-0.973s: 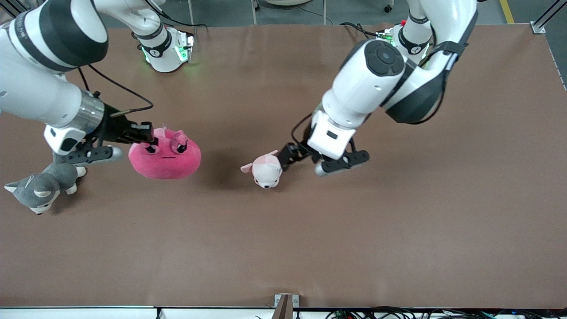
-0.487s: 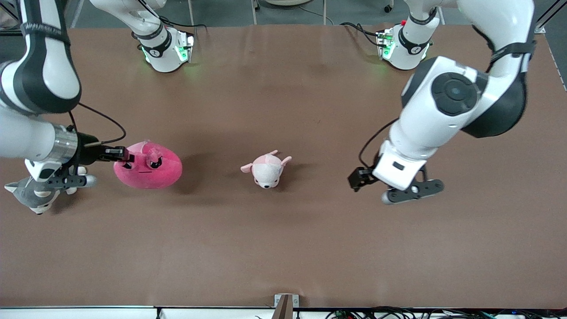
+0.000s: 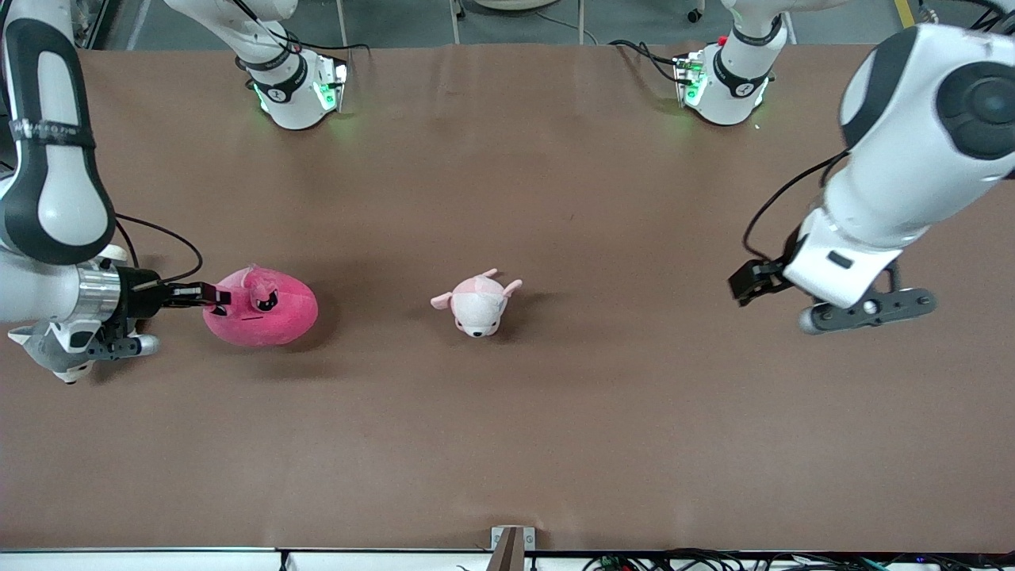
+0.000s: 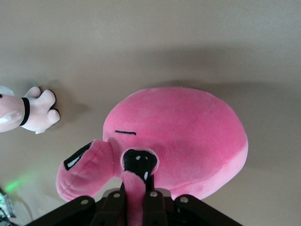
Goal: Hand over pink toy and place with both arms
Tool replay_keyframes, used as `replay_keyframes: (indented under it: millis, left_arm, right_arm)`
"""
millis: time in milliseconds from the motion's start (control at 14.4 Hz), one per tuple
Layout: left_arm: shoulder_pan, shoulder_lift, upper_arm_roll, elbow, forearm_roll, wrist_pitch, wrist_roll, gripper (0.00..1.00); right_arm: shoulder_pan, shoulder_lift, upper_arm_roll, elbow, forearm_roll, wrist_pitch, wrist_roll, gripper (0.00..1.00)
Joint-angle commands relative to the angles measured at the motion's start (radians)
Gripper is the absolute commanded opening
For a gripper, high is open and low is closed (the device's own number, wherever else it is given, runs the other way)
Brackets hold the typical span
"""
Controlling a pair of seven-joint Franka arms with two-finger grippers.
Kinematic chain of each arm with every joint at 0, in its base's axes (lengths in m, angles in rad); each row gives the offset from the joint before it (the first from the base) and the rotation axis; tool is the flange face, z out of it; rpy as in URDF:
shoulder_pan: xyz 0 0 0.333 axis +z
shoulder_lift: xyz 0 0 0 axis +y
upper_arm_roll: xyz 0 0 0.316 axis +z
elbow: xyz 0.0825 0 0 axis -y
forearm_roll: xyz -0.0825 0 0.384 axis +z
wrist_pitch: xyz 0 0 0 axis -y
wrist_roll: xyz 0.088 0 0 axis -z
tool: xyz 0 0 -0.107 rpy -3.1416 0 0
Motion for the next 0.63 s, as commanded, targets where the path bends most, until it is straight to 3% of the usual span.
replay_keyframes:
  millis: [0,278,556]
  left_arm:
    - [0.020,-0.060,0.020,-0.022,0.008,-0.067,0.104,1.00]
    - [-0.014,-0.151,0.187,-0.065,-0.116,-0.109,0.225,1.00]
    - [-0.032,-0.273,0.255,-0.212,-0.164,-0.107,0.261,1.00]
  right_arm:
    - [-0.048,0.030,0.019,0.007,0.065,-0.028,-0.065,0.06]
    - [-0.073,0.075,0.019,0.010,0.165,-0.071,-0.088,0.06]
    - [-0.073,0.093,0.019,0.013,0.171,-0.070,-0.101,0.06]
